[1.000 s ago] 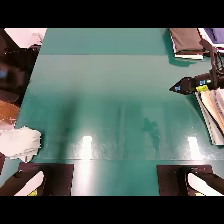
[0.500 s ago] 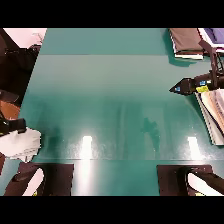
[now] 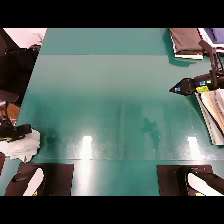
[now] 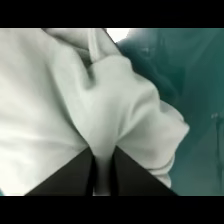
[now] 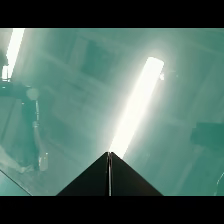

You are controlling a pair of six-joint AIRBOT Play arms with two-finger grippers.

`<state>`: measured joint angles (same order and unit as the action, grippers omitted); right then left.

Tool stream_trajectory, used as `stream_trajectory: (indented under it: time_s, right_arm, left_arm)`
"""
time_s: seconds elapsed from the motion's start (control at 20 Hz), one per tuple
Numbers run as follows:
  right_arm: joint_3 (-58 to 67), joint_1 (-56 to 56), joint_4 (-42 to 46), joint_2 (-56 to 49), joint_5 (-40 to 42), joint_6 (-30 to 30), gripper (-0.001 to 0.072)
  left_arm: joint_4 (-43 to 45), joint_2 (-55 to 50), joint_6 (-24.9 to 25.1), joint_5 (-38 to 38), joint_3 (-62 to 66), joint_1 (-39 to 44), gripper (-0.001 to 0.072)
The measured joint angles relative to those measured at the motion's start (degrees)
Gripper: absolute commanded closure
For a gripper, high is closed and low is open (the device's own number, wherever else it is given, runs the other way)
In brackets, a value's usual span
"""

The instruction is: Fold the shirts.

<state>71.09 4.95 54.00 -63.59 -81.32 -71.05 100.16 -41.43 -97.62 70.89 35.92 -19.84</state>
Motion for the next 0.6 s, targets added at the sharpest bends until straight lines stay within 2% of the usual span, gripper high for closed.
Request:
stream_trajectory:
  time_s: [0.2, 0.45, 0.6]
  right_arm:
    - [0.2, 0.0, -0.3, 0.0, 1.5, 0.0, 0.0693]
    - [5.9, 0.0, -0.4, 0.0, 4.1, 0.0, 0.0693]
    - [11.8, 0.0, -0.5, 0.0, 6.9, 0.0, 0.0693]
  left_arm:
    - [-0.2, 0.1, 0.3, 1.7, 16.2, 4.6, 0.0673]
    - [-4.7, 0.1, 1.5, 5.9, 39.8, 17.7, 0.0673]
    - [-8.2, -1.3, 1.8, 8.1, 48.8, 25.8, 0.0673]
